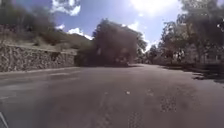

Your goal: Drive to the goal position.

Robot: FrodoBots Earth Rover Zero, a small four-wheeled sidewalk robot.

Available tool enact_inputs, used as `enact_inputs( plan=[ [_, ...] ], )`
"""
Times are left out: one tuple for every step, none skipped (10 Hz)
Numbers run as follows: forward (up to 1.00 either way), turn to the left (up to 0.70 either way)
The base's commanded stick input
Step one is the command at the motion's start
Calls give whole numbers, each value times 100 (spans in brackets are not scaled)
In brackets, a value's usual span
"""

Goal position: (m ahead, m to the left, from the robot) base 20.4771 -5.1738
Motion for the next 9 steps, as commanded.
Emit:
enact_inputs(
  plan=[
    [50, 0],
    [50, 0],
    [50, 0],
    [50, 0],
    [50, 0],
    [50, 0],
    [50, 0],
    [50, 0],
    [50, 0]
  ],
)
